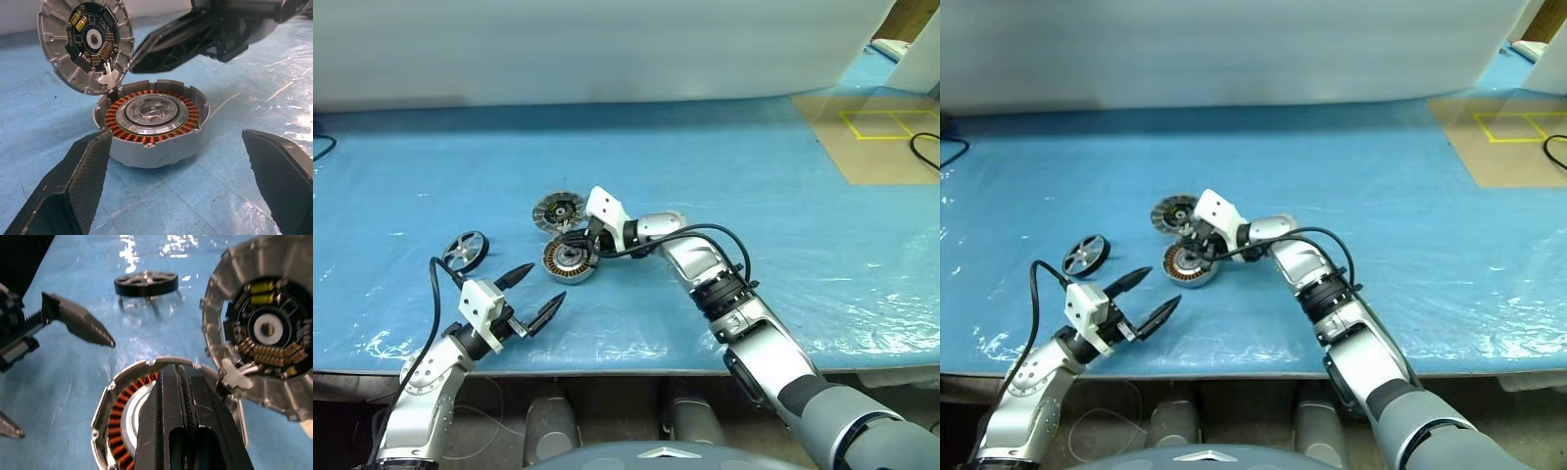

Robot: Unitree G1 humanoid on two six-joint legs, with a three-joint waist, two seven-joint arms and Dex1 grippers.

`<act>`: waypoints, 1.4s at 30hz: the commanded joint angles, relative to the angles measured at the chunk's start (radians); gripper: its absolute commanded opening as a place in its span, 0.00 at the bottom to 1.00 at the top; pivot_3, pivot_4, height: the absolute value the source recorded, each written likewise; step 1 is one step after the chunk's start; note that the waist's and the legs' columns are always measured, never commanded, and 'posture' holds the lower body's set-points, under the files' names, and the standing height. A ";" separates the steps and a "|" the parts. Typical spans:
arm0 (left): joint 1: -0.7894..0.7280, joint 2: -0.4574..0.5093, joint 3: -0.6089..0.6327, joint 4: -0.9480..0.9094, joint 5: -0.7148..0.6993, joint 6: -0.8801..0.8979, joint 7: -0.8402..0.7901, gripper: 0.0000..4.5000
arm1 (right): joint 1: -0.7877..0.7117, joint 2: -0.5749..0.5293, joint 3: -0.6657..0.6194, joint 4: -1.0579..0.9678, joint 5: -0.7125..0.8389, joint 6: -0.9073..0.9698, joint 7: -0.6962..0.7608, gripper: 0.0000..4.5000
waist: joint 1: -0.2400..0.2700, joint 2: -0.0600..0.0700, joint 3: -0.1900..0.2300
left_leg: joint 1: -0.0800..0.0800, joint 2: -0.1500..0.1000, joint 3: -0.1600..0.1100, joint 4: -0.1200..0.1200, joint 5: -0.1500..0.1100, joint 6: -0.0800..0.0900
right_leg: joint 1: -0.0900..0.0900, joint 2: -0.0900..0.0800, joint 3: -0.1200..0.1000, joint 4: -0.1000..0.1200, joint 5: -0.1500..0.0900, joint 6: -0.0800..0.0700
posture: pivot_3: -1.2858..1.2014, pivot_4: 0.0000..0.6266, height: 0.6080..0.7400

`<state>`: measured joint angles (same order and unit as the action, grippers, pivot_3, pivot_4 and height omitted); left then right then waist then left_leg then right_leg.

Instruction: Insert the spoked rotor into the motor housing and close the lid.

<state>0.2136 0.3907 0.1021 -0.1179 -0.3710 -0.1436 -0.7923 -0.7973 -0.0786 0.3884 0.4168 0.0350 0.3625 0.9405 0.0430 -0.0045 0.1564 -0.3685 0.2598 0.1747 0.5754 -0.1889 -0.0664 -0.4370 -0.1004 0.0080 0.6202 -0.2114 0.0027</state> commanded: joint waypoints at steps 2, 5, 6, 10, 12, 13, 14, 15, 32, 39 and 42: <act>0.006 0.003 0.001 -0.014 -0.001 -0.008 0.002 1.00 | -0.011 -0.009 0.019 -0.047 -0.007 0.018 0.021 0.00 | 0.000 0.000 0.000 | 0.000 0.000 0.000 0.000 0.000 0.000 | 0.000 0.000 0.000 0.000 0.000 0.000 | 0.52 0.24 1.00; 0.005 0.002 0.001 -0.013 -0.001 -0.008 0.002 1.00 | -0.016 -0.021 0.035 -0.062 -0.016 0.036 0.040 0.00 | 0.000 0.000 0.000 | 0.000 0.000 0.000 0.000 0.000 0.000 | 0.000 0.000 0.000 0.000 0.000 0.000 | 0.52 0.24 1.00; 0.005 0.002 0.001 -0.012 0.000 -0.009 0.003 1.00 | -0.017 -0.024 0.038 -0.065 -0.018 0.041 0.043 0.00 | 0.000 0.000 0.000 | 0.000 0.000 0.000 0.000 0.000 0.000 | 0.000 0.000 0.000 0.000 0.000 0.000 | 0.52 0.24 1.00; 0.005 -0.001 0.000 -0.011 0.001 -0.010 0.005 1.00 | -0.025 -0.032 0.055 -0.074 -0.033 0.058 0.052 0.00 | 0.000 0.000 0.000 | 0.000 0.000 0.000 0.000 0.000 0.000 | 0.000 0.000 0.000 0.000 0.000 0.000 | 0.52 0.24 1.00; 0.007 -0.002 0.000 -0.011 0.001 -0.010 0.006 1.00 | -0.031 -0.032 0.062 -0.074 -0.042 0.062 0.051 0.00 | 0.000 0.000 0.000 | 0.000 0.000 0.000 0.000 0.000 0.000 | 0.000 0.000 0.000 0.000 0.000 0.000 | 0.52 0.24 1.00; 0.007 -0.002 0.000 -0.011 0.002 -0.010 0.007 1.00 | -0.033 -0.032 0.063 -0.074 -0.044 0.063 0.051 0.00 | 0.000 0.000 0.000 | 0.000 0.000 0.000 0.000 0.000 0.000 | 0.000 0.000 0.000 0.000 0.000 0.000 | 0.52 0.24 1.00; 0.008 -0.003 0.000 -0.011 0.002 -0.010 0.007 1.00 | -0.037 -0.031 0.067 -0.071 -0.050 0.060 0.049 0.00 | 0.000 0.000 0.000 | 0.000 0.000 0.000 0.000 0.000 0.000 | 0.000 0.000 0.000 0.000 0.000 0.000 | 0.52 0.24 1.00; 0.008 -0.003 0.000 -0.012 0.002 -0.010 0.008 1.00 | -0.042 -0.031 0.070 -0.067 -0.055 0.058 0.047 0.00 | 0.000 0.000 0.000 | 0.000 0.000 0.000 0.000 0.000 0.000 | 0.000 0.000 0.000 0.000 0.000 0.000 | 0.52 0.24 1.00; 0.014 -0.007 -0.002 -0.010 0.004 -0.016 0.015 1.00 | -0.054 -0.015 0.098 0.012 -0.108 0.000 0.040 0.00 | 0.000 0.000 0.000 | 0.000 0.000 0.000 0.000 0.000 0.000 | 0.000 0.000 0.000 0.000 0.000 0.000 | 0.52 0.24 1.00; 0.019 -0.006 -0.002 -0.011 0.003 -0.016 0.013 1.00 | -0.048 -0.012 0.099 -0.008 -0.105 0.008 0.053 0.00 | 0.000 0.000 0.000 | 0.000 0.000 0.000 0.000 0.000 0.000 | 0.000 0.000 0.000 0.000 0.000 0.000 | 0.52 0.24 1.00; 0.018 -0.004 -0.001 -0.009 0.002 -0.017 0.011 1.00 | -0.044 -0.018 0.107 -0.016 -0.111 0.004 0.057 0.00 | 0.000 0.000 0.000 | 0.000 0.000 0.000 0.000 0.000 0.000 | 0.000 0.000 0.000 0.000 0.000 0.000 | 0.52 0.24 1.00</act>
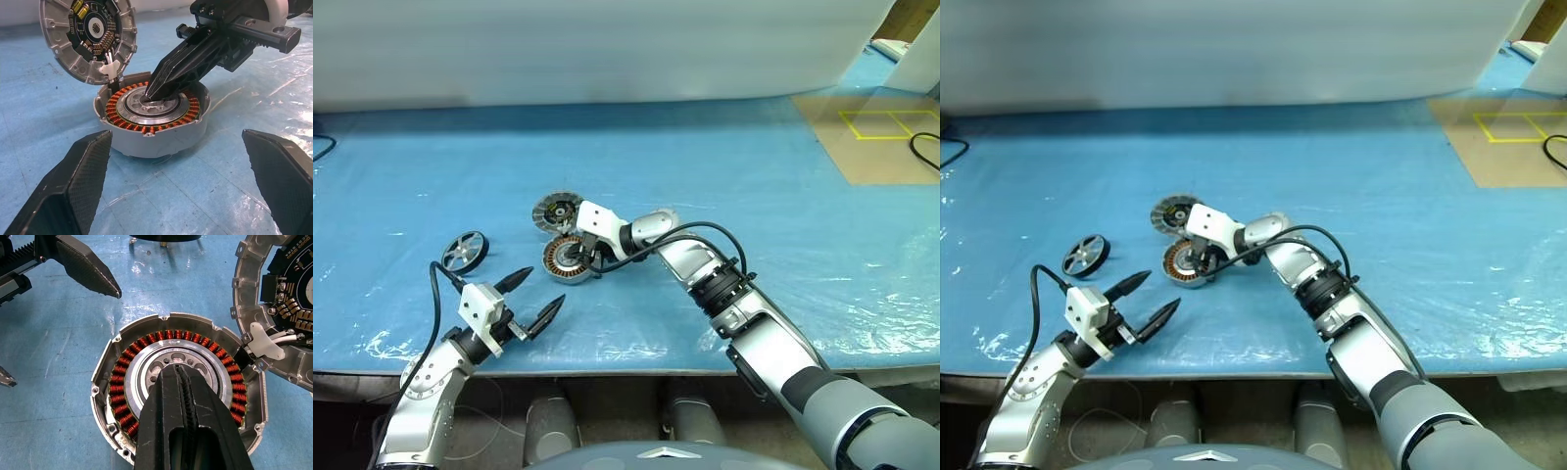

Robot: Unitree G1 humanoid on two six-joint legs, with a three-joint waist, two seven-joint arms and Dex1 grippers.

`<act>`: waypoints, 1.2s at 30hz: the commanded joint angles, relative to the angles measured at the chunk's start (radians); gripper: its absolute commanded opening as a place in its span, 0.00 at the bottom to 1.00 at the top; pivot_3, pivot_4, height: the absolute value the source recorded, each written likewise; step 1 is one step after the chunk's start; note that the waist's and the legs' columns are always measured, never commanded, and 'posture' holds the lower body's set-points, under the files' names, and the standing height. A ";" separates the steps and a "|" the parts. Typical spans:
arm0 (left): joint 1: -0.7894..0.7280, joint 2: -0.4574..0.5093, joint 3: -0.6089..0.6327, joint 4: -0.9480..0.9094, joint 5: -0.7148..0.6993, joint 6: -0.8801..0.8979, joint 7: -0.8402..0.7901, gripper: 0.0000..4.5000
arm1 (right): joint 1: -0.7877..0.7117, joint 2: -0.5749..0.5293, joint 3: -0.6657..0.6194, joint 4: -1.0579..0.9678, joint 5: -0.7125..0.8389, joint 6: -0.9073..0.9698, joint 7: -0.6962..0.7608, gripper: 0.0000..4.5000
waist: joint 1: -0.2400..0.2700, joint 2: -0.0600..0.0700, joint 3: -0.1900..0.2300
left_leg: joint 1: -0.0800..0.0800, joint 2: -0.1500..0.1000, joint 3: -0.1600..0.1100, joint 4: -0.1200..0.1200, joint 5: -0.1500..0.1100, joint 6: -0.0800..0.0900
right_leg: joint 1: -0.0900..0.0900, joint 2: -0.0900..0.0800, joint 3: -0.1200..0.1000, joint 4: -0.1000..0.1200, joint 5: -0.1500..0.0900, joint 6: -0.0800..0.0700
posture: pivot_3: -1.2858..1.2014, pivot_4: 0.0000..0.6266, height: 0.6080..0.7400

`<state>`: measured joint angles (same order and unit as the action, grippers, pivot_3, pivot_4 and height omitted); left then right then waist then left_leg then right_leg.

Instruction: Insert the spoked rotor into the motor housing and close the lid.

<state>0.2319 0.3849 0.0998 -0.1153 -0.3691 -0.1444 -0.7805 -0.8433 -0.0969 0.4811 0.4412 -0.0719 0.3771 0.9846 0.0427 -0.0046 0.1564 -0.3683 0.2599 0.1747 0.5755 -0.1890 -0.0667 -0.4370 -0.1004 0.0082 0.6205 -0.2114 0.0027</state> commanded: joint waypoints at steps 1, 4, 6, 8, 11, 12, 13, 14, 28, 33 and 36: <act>-0.001 0.002 0.001 -0.012 0.000 -0.015 -0.002 1.00 | 0.004 -0.003 0.020 -0.042 -0.009 -0.016 0.014 0.00 | 0.000 0.000 0.000 | 0.000 0.000 0.000 0.000 0.000 0.000 | 0.000 0.000 0.000 0.000 0.000 0.000 | 0.52 0.24 1.00; 0.000 0.003 0.001 -0.011 -0.001 -0.015 -0.003 1.00 | 0.012 -0.011 0.033 -0.056 -0.018 -0.027 0.022 0.00 | 0.000 0.000 0.000 | 0.000 0.000 0.000 0.000 0.000 0.000 | 0.000 0.000 0.000 0.000 0.000 0.000 | 0.52 0.24 1.00; -0.001 0.003 0.000 -0.009 0.000 -0.014 -0.004 1.00 | 0.017 -0.015 0.039 -0.068 -0.019 -0.033 0.026 0.00 | 0.000 0.000 0.000 | 0.000 0.000 0.000 0.000 0.000 0.000 | 0.000 0.000 0.000 0.000 0.000 0.000 | 0.52 0.24 1.00; -0.001 0.003 -0.001 -0.009 -0.001 -0.013 -0.004 1.00 | 0.020 -0.014 0.043 -0.070 -0.023 -0.035 0.024 0.00 | 0.000 0.000 0.000 | 0.000 0.000 0.000 0.000 0.000 0.000 | 0.000 0.000 0.000 0.000 0.000 0.000 | 0.52 0.24 1.00; -0.002 0.003 0.000 -0.008 -0.001 -0.014 -0.004 1.00 | 0.025 -0.019 0.058 -0.059 -0.044 -0.055 0.017 0.00 | 0.000 0.000 0.000 | 0.000 0.000 0.000 0.000 0.000 0.000 | 0.000 0.000 0.000 0.000 0.000 0.000 | 0.52 0.24 1.00; -0.002 0.002 0.000 -0.008 0.000 -0.014 -0.003 1.00 | 0.028 -0.019 0.059 -0.059 -0.044 -0.056 0.019 0.00 | 0.000 0.000 0.000 | 0.000 0.000 0.000 0.000 0.000 0.000 | 0.000 0.000 0.000 0.000 0.000 0.000 | 0.52 0.24 1.00; -0.002 0.002 0.000 -0.009 0.000 -0.014 -0.002 1.00 | 0.030 -0.019 0.059 -0.061 -0.045 -0.056 0.019 0.00 | 0.000 0.000 0.000 | 0.000 0.000 0.000 0.000 0.000 0.000 | 0.000 0.000 0.000 0.000 0.000 0.000 | 0.52 0.24 1.00; -0.001 0.002 -0.001 -0.009 0.000 -0.014 -0.002 1.00 | 0.032 -0.016 0.056 -0.062 -0.044 -0.056 0.017 0.00 | 0.000 0.000 0.000 | 0.001 0.000 0.000 0.000 0.000 0.000 | 0.000 0.000 0.000 0.000 0.000 0.000 | 0.52 0.24 1.00; -0.002 -0.002 0.000 -0.013 -0.001 -0.018 0.004 1.00 | 0.006 0.028 -0.085 -0.085 0.099 -0.003 0.031 0.00 | 0.000 0.000 0.000 | 0.000 0.001 0.000 0.000 0.000 0.000 | 0.000 0.001 0.001 0.000 0.000 0.000 | 0.52 0.24 1.00; -0.001 -0.001 0.004 -0.014 -0.003 -0.020 0.005 1.00 | 0.029 0.003 -0.102 -0.088 0.112 -0.065 0.043 0.00 | 0.000 0.000 0.000 | 0.000 0.001 0.000 0.000 0.000 0.000 | 0.000 0.001 0.001 0.000 0.000 0.000 | 0.52 0.24 1.00; 0.002 -0.002 0.007 -0.017 -0.006 -0.021 0.008 1.00 | 0.056 -0.016 -0.117 -0.093 0.129 -0.101 0.057 0.00 | 0.001 0.000 0.000 | 0.000 0.001 0.000 0.000 0.000 0.000 | 0.000 0.001 0.001 0.000 0.000 0.000 | 0.52 0.24 1.00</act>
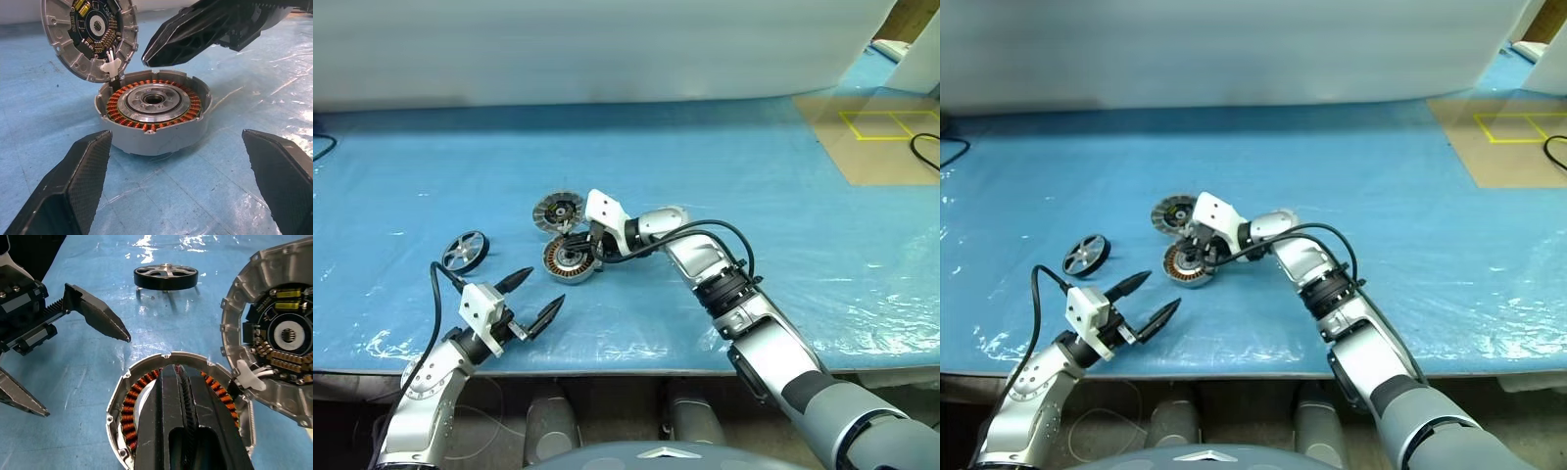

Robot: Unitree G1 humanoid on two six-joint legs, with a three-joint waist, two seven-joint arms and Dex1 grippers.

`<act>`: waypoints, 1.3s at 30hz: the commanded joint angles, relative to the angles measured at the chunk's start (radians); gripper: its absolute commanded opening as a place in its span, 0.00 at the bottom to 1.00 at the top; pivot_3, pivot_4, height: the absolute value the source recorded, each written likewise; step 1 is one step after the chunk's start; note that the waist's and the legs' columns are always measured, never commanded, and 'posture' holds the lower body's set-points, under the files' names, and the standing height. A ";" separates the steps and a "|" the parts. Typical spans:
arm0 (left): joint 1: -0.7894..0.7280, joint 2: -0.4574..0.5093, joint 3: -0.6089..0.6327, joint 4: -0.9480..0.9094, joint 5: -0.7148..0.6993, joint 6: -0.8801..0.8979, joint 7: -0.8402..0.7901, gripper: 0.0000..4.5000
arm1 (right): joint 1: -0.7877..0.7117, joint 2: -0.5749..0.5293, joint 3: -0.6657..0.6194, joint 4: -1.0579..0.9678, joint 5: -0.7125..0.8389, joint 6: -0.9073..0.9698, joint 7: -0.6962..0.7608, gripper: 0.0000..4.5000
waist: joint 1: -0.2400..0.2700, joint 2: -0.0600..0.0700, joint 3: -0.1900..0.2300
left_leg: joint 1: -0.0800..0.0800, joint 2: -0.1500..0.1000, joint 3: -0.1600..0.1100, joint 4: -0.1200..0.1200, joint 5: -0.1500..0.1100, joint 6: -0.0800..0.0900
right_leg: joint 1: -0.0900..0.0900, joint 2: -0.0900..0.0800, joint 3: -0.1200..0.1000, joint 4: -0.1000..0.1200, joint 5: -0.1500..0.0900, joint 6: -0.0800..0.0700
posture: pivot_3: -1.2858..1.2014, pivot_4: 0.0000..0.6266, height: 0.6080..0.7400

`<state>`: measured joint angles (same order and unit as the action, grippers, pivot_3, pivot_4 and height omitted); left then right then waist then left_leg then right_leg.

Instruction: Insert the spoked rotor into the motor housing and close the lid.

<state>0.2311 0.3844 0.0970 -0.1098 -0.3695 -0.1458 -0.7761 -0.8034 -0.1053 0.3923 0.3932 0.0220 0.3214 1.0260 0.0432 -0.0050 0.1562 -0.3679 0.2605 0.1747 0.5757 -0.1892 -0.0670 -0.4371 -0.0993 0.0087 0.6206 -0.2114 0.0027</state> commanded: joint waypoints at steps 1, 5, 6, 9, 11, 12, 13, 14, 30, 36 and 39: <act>0.004 -0.002 0.012 -0.023 -0.007 -0.021 0.005 1.00 | 0.024 -0.012 -0.031 -0.048 0.041 -0.054 0.021 0.00 | 0.000 0.000 0.000 | 0.000 0.000 0.000 0.000 0.000 0.000 | 0.000 0.000 0.000 0.000 0.000 0.000 | 0.52 0.24 1.00; 0.013 -0.012 0.029 -0.033 -0.027 -0.020 0.017 1.00 | 0.088 -0.044 -0.065 -0.068 0.080 -0.126 0.048 0.00 | 0.000 0.000 0.000 | 0.000 0.000 0.000 0.000 0.000 0.000 | 0.000 0.000 0.000 0.000 0.000 0.000 | 0.52 0.24 1.00; 0.015 -0.013 0.032 -0.035 -0.030 -0.018 0.018 1.00 | 0.099 -0.052 -0.070 -0.071 0.086 -0.136 0.054 0.00 | 0.000 0.000 0.000 | 0.000 0.000 0.000 0.000 0.000 0.000 | 0.000 0.000 0.000 0.000 0.000 0.000 | 0.52 0.24 1.00; 0.025 -0.024 0.043 -0.046 -0.046 -0.014 0.028 1.00 | 0.117 -0.072 -0.078 -0.070 0.096 -0.167 0.067 0.00 | -0.001 0.000 0.000 | 0.000 0.000 0.000 0.000 -0.001 0.001 | 0.000 0.000 0.000 0.000 0.000 0.000 | 0.52 0.24 1.00; 0.034 -0.037 0.053 -0.058 -0.060 -0.007 0.043 1.00 | 0.119 -0.082 -0.082 -0.059 0.097 -0.188 0.074 0.00 | -0.002 0.000 0.000 | 0.000 0.000 0.000 0.000 -0.001 0.002 | 0.000 0.000 0.001 0.000 0.000 0.000 | 0.52 0.24 1.00; 0.043 -0.043 0.055 -0.066 -0.066 -0.002 0.049 1.00 | 0.118 -0.084 -0.084 -0.053 0.097 -0.195 0.075 0.00 | -0.002 0.000 0.000 | 0.000 0.000 0.000 0.000 -0.001 0.002 | 0.000 0.000 0.001 0.000 0.000 0.000 | 0.52 0.24 1.00; 0.052 -0.048 0.056 -0.073 -0.072 0.003 0.056 1.00 | 0.116 -0.085 -0.086 -0.046 0.096 -0.202 0.075 0.00 | -0.002 -0.001 0.000 | 0.000 0.000 0.000 0.000 -0.001 0.002 | 0.000 0.000 0.001 0.000 0.000 0.000 | 0.52 0.24 1.00; 0.063 -0.054 0.056 -0.080 -0.075 0.006 0.062 1.00 | 0.114 -0.086 -0.086 -0.040 0.092 -0.212 0.074 0.00 | -0.003 -0.001 0.000 | 0.001 0.000 0.000 0.000 -0.001 0.002 | 0.000 0.000 0.001 0.000 0.000 0.000 | 0.52 0.24 1.00; 0.197 -0.123 0.162 -0.258 -0.290 0.159 0.199 1.00 | 0.101 -0.085 -0.076 -0.002 0.075 -0.268 0.078 0.00 | -0.001 -0.002 0.000 | 0.001 0.001 0.000 0.000 -0.002 0.004 | 0.000 0.002 0.002 0.000 0.000 0.000 | 0.52 0.24 1.00; 0.202 0.056 0.310 -0.316 -0.398 0.311 0.192 1.00 | 0.103 -0.089 -0.070 0.009 0.069 -0.278 0.078 0.00 | -0.002 -0.003 0.000 | 0.001 0.003 0.000 0.000 -0.003 0.003 | 0.000 0.005 0.002 0.000 0.000 0.000 | 0.52 0.24 1.00; 0.174 0.166 0.389 -0.293 -0.417 0.387 0.184 1.00 | 0.107 -0.087 -0.065 0.011 0.063 -0.283 0.077 0.00 | -0.002 -0.003 0.000 | 0.001 0.003 0.000 0.000 -0.003 0.003 | 0.000 0.006 0.002 0.000 0.000 0.000 | 0.52 0.24 1.00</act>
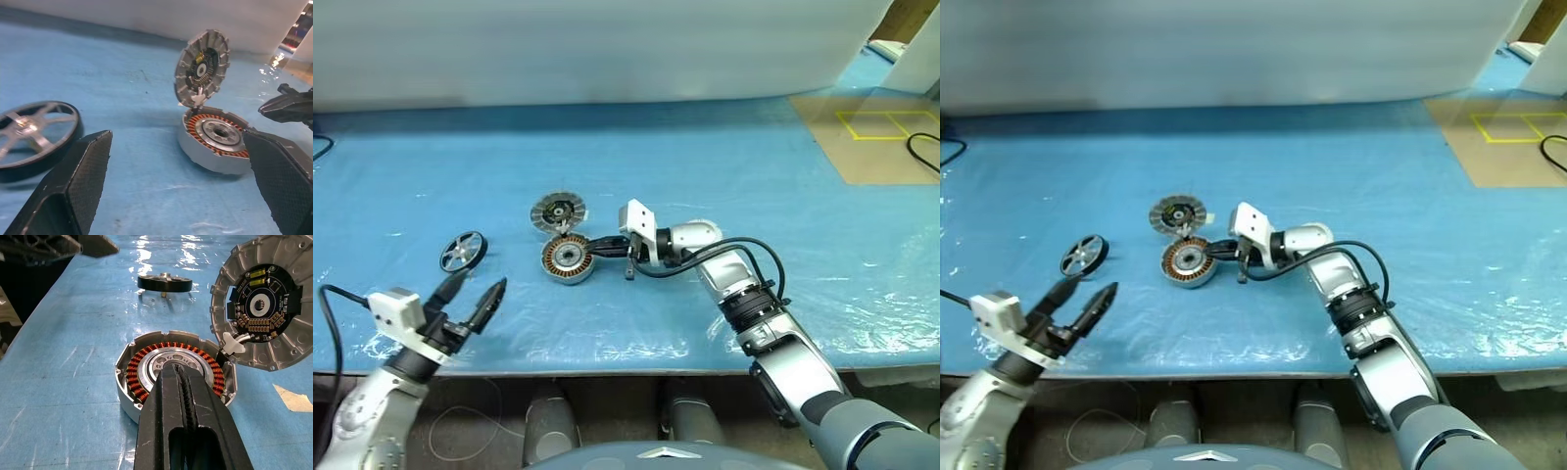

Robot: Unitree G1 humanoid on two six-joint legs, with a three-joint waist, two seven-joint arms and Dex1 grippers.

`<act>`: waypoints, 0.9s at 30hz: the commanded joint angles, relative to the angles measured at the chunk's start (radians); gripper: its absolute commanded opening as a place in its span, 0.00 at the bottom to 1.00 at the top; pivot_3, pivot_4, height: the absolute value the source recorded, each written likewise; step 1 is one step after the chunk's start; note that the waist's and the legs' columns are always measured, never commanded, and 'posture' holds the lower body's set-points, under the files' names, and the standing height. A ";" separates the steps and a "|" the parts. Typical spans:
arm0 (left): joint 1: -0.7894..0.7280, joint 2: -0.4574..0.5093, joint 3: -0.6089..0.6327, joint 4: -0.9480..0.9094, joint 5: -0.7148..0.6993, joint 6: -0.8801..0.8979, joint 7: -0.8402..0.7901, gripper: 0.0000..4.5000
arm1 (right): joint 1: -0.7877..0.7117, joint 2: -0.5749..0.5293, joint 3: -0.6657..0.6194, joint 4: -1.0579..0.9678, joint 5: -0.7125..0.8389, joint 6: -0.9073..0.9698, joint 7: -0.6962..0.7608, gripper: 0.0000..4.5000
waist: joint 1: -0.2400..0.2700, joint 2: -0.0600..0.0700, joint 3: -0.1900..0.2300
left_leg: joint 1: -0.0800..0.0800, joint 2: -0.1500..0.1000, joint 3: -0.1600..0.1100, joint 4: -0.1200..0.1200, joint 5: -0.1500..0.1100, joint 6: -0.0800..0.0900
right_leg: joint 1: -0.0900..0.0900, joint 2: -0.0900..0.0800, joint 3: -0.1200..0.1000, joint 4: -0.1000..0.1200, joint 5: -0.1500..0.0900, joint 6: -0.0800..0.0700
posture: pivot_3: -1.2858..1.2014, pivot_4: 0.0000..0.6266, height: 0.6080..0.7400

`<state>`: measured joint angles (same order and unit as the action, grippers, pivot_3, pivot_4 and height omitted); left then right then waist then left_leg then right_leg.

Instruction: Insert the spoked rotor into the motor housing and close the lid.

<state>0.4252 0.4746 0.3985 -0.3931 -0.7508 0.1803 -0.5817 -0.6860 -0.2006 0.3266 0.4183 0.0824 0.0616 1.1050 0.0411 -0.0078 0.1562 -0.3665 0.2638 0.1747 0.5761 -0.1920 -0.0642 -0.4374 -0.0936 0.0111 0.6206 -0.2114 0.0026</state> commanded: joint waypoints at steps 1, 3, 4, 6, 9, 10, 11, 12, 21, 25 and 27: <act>-0.032 0.106 0.108 -0.003 -0.035 0.076 -0.011 1.00 | -0.009 0.009 0.001 -0.015 0.001 -0.022 -0.003 0.00 | 0.000 0.000 0.000 | 0.000 0.000 0.000 0.000 0.000 0.000 | 0.000 0.001 0.000 0.000 0.000 0.000 | 0.52 0.24 1.00; -0.065 0.165 0.140 0.015 -0.033 0.115 -0.014 1.00 | -0.006 0.010 0.002 -0.017 -0.003 -0.021 -0.007 0.00 | 0.000 0.000 0.000 | 0.000 0.000 0.000 0.000 0.000 0.000 | 0.000 0.001 0.000 0.000 0.000 0.000 | 0.52 0.24 1.00; -0.081 0.189 0.149 0.025 -0.024 0.133 -0.012 1.00 | -0.004 0.010 0.003 -0.018 -0.004 -0.020 -0.008 0.00 | 0.000 -0.001 0.000 | 0.000 0.000 0.000 0.000 0.000 0.000 | 0.000 0.001 0.000 0.000 0.000 0.000 | 0.52 0.24 1.00; -0.121 0.240 0.158 0.051 -0.024 0.188 -0.014 1.00 | 0.002 0.010 0.004 -0.027 -0.004 -0.018 -0.009 0.00 | 0.000 -0.001 0.000 | 0.000 0.000 0.000 0.000 0.001 -0.002 | 0.000 0.001 0.000 0.000 0.000 0.000 | 0.52 0.24 1.00; -0.194 0.320 0.156 0.100 -0.019 0.259 -0.035 1.00 | 0.007 0.010 0.003 -0.037 -0.004 -0.012 -0.015 0.00 | 0.000 -0.001 0.000 | 0.000 0.001 0.000 0.000 0.001 -0.003 | 0.000 0.001 0.000 0.000 0.000 0.000 | 0.52 0.24 1.00; -0.220 0.346 0.151 0.124 -0.017 0.279 -0.051 1.00 | 0.008 0.011 0.004 -0.040 -0.004 -0.010 -0.018 0.00 | 0.000 -0.001 0.000 | 0.000 0.001 0.000 0.000 0.001 -0.004 | 0.000 0.001 0.000 0.000 0.000 0.000 | 0.52 0.24 1.00; -0.245 0.377 0.138 0.148 -0.012 0.298 -0.081 1.00 | 0.010 0.012 0.005 -0.045 -0.004 -0.007 -0.020 0.00 | 0.001 -0.002 0.000 | 0.000 0.001 0.000 0.001 0.002 -0.004 | 0.000 0.001 0.000 0.000 0.000 0.000 | 0.52 0.24 1.00; -0.269 0.405 0.126 0.172 -0.005 0.312 -0.111 1.00 | 0.012 0.013 0.006 -0.049 -0.004 -0.006 -0.022 0.00 | 0.001 -0.002 0.000 | 0.000 0.001 0.000 0.001 0.002 -0.004 | 0.000 0.001 0.000 0.000 0.000 0.000 | 0.52 0.24 1.00; -0.553 0.623 -0.122 0.565 0.284 0.120 -0.444 1.00 | 0.040 0.011 0.008 -0.090 -0.004 0.014 -0.051 0.00 | 0.003 -0.004 0.000 | 0.000 0.000 0.000 0.001 0.002 -0.005 | 0.000 0.001 0.000 0.001 0.000 0.000 | 0.52 0.24 1.00; -0.723 0.633 -0.226 0.755 0.396 -0.023 -0.567 1.00 | 0.053 0.013 0.011 -0.102 -0.005 0.020 -0.067 0.00 | 0.006 -0.005 -0.001 | -0.001 0.000 0.000 0.001 0.002 -0.006 | 0.000 0.001 0.000 0.000 0.000 0.000 | 0.52 0.24 1.00; -0.786 0.633 -0.263 0.841 0.448 -0.090 -0.613 1.00 | 0.055 0.016 0.013 -0.106 -0.005 0.023 -0.074 0.00 | 0.007 -0.005 -0.001 | -0.001 -0.001 0.000 0.001 0.002 -0.006 | 0.000 0.000 0.001 0.001 0.000 0.000 | 0.52 0.24 1.00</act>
<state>-0.3205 1.0821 0.1508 0.3882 -0.3482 0.1605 -1.1487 -0.6324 -0.1900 0.3418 0.3594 0.0709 0.0855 1.0385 0.0481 -0.0126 0.1555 -0.3670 0.2632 0.1742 0.5773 -0.1900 -0.0702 -0.4376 -0.0933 0.0117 0.6216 -0.2113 0.0025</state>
